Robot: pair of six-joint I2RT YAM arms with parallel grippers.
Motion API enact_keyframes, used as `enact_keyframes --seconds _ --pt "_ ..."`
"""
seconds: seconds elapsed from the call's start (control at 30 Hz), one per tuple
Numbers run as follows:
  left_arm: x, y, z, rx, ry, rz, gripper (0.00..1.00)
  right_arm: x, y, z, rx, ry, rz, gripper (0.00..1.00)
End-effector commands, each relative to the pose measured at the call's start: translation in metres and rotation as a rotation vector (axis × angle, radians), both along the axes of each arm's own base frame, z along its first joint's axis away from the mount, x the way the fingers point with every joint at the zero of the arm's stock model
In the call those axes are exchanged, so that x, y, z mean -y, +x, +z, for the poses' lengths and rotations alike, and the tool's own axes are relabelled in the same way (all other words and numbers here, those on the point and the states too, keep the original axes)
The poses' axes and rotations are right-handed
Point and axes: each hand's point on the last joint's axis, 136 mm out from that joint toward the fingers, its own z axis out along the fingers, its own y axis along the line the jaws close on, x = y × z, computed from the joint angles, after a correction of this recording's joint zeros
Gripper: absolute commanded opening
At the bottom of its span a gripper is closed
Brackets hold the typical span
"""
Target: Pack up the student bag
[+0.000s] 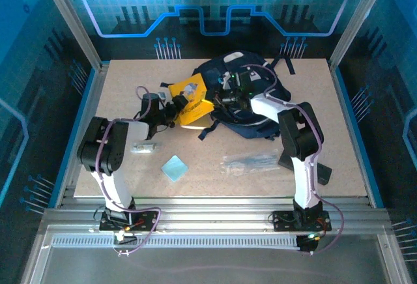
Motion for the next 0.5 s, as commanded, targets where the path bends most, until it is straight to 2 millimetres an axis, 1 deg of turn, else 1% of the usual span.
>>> enact_keyframes --seconds 0.0,0.07,0.1,0.13,0.17,0.2,0.23,0.27,0.3,0.4,0.43,0.47 --pt "0.015 0.011 0.019 0.082 -0.076 -0.021 0.66 0.008 0.007 0.017 0.047 0.032 -0.023 0.00" --pt "0.016 0.013 0.024 0.096 -0.090 -0.017 0.40 0.009 0.007 0.012 0.039 0.027 -0.027 0.00" --pt "0.015 0.012 0.026 0.102 -0.091 -0.012 0.20 0.010 0.007 0.011 0.037 0.022 -0.030 0.00" --pt "0.014 0.012 0.030 0.112 -0.087 -0.006 0.04 0.012 0.006 0.011 0.039 0.015 -0.035 0.02" --pt "0.013 0.011 0.034 0.118 -0.082 -0.002 0.00 0.014 0.006 0.012 0.044 0.008 -0.041 0.08" --pt "0.012 0.010 0.039 0.128 -0.071 -0.002 0.00 0.017 0.005 0.014 0.049 -0.001 -0.047 0.17" --pt "0.010 0.010 0.043 0.132 -0.061 0.002 0.00 0.020 0.004 0.017 0.056 -0.010 -0.055 0.38" --pt "0.008 0.009 0.049 0.140 -0.046 0.008 0.00 0.023 0.002 0.021 0.069 -0.027 -0.063 0.61" --pt "0.006 0.008 0.055 0.147 -0.037 0.016 0.00 0.026 0.000 0.025 0.082 -0.047 -0.069 0.69" --pt "-0.002 0.008 0.075 0.168 -0.019 0.063 0.00 0.038 -0.012 0.035 0.108 -0.131 -0.085 0.98" --pt "-0.005 0.008 0.082 0.176 -0.016 0.084 0.00 0.041 -0.018 0.039 0.118 -0.161 -0.087 1.00" --pt "-0.008 0.009 0.089 0.185 -0.013 0.104 0.00 0.044 -0.024 0.042 0.125 -0.191 -0.090 1.00"
